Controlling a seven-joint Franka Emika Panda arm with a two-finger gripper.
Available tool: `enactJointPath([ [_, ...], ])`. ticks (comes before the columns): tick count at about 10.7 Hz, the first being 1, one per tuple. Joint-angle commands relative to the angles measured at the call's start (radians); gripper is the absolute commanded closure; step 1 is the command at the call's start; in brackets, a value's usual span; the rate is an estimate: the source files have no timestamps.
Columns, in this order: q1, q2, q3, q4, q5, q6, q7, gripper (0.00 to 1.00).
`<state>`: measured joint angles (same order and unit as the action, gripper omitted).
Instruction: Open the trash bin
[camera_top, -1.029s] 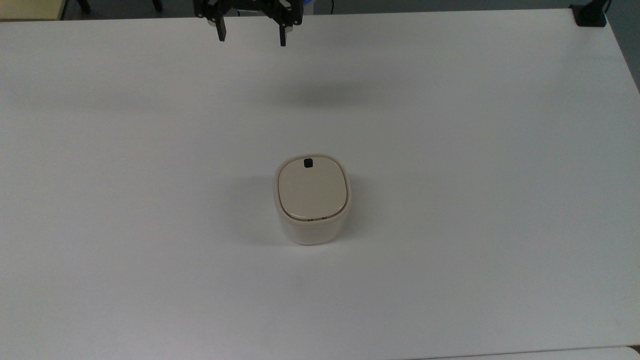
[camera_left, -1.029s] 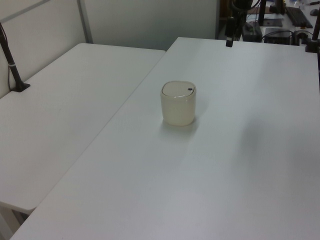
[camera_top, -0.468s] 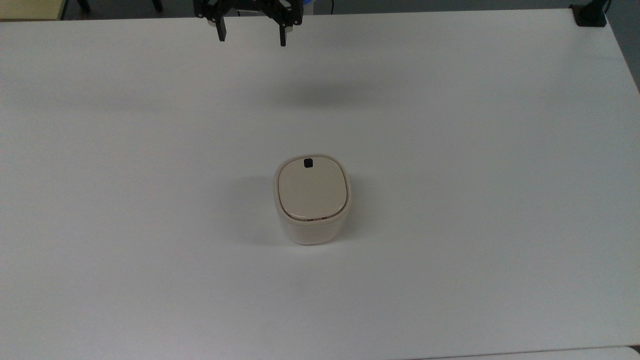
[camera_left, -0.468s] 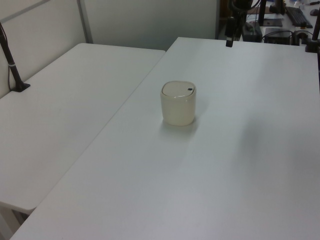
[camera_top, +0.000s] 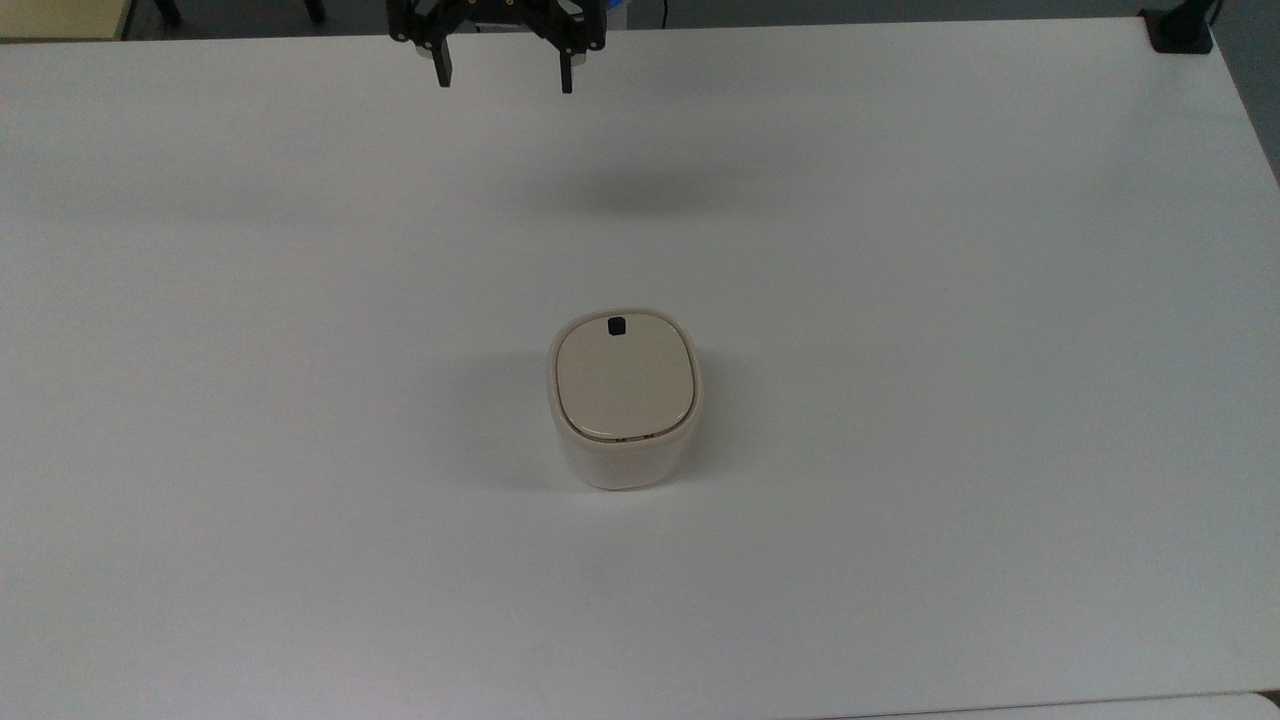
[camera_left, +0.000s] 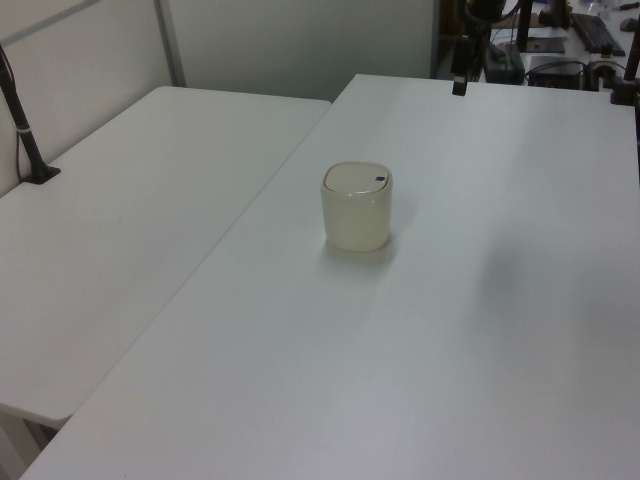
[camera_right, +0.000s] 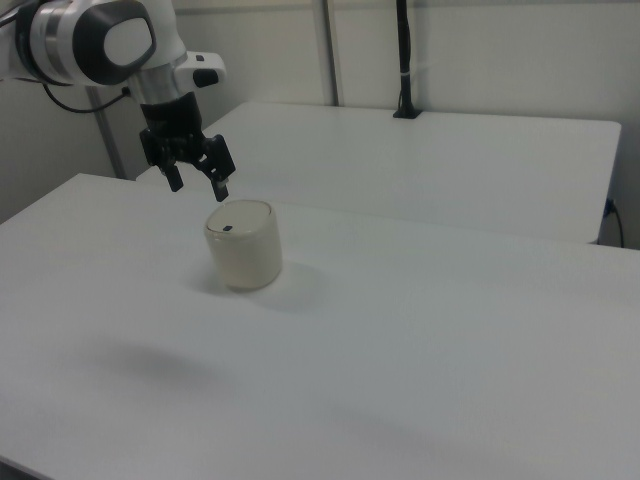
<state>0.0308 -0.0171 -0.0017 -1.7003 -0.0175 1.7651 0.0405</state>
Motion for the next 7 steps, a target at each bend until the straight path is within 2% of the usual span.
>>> enactJointPath([
  [1, 0.000, 0.040, 0.000, 0.014, 0.019, 0.061, -0.008, 0.00],
  [3, 0.000, 0.068, 0.000, 0.017, 0.021, 0.126, 0.060, 0.00],
  [5, 0.000, 0.095, 0.017, 0.019, 0.007, 0.224, 0.194, 0.01],
  [6, 0.000, 0.109, 0.037, 0.021, 0.001, 0.267, 0.235, 0.04],
  [7, 0.000, 0.118, 0.048, 0.022, -0.021, 0.299, 0.254, 0.13],
])
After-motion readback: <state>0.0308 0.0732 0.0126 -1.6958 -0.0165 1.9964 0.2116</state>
